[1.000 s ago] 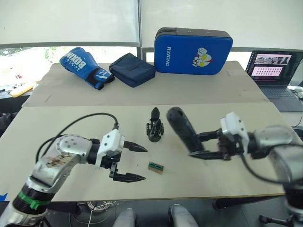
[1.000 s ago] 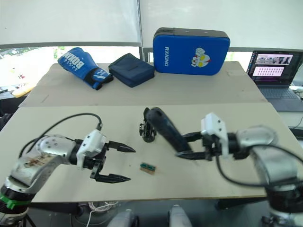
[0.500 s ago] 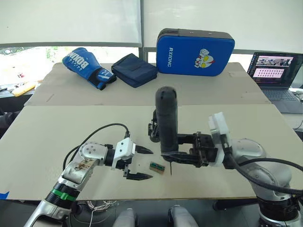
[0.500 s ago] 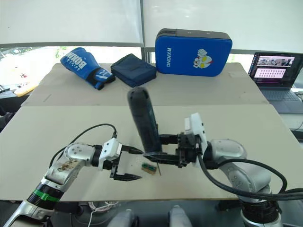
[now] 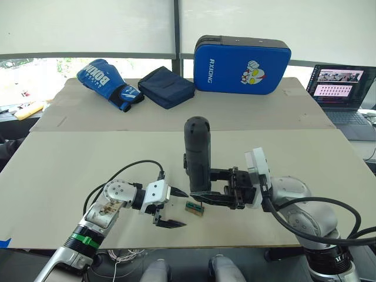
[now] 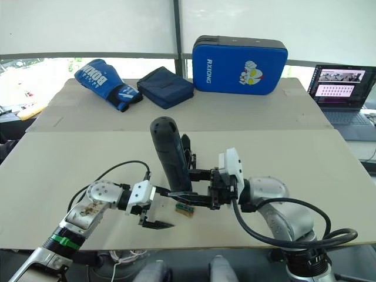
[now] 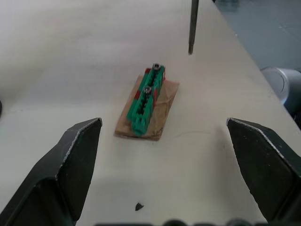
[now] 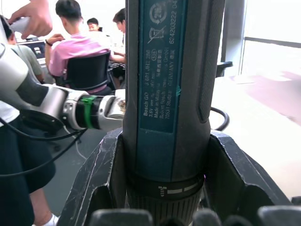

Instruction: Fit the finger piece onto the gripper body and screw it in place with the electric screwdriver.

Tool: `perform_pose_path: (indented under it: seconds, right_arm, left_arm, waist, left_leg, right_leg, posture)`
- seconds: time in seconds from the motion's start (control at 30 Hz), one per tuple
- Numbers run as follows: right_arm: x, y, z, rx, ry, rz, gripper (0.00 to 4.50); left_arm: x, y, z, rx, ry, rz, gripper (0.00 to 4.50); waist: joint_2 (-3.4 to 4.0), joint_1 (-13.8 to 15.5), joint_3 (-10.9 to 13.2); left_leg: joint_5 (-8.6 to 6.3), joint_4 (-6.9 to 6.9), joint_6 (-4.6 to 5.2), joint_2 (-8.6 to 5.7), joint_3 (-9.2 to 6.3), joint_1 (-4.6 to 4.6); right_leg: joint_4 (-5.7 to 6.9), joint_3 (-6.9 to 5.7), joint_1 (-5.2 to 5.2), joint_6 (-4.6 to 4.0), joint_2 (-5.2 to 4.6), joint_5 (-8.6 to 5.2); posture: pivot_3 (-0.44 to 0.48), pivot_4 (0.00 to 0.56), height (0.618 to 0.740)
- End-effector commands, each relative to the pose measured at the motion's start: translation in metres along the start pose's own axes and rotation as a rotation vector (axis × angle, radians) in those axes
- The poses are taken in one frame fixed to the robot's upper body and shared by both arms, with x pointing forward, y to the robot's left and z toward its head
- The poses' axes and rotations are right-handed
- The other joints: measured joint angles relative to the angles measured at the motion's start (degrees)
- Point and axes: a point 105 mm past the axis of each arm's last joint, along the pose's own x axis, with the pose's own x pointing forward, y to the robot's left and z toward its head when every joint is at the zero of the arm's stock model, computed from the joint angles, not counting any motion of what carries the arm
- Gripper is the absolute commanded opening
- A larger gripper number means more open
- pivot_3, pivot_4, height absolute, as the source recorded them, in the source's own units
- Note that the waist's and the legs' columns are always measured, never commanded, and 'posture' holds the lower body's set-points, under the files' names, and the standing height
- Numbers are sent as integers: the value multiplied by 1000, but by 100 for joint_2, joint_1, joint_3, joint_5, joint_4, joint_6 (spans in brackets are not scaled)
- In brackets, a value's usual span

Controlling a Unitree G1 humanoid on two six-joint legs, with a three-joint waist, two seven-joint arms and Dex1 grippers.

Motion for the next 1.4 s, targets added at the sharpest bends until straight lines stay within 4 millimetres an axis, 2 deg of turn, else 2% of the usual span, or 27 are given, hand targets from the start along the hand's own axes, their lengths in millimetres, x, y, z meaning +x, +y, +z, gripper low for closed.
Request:
perform_pose_path:
  seconds: [0.03,0.43,1.4]
  right_arm:
    - [2,-2,14,-124,-34,-20,1928]
    - [2,-1,16,-114,-45,-21,1928]
    - [4,-6,11,-112,-39,-42,1928]
  left_arm:
    - [1,3,8,47,-4,-7,4500]
    - [9,2,10,26,-18,12,4500]
    - [11,11,10,34,-21,43,4500]
  waist:
    - [0,-1,0]
    - [0,1,0]
    - [0,1,0]
  left_leg:
    - [0,0,0,0,-1,0]
    - [0,0,0,0,-1,0]
    - [0,-1,0,0,-1,-1]
  right_leg:
    - [0,0,0,0,0,0]
    - [0,0,0,0,0,0]
    - [-1,0,0,0,0,0]
  posture:
    - [0,150,740]
    - [0,150,740]
    - [0,150,740]
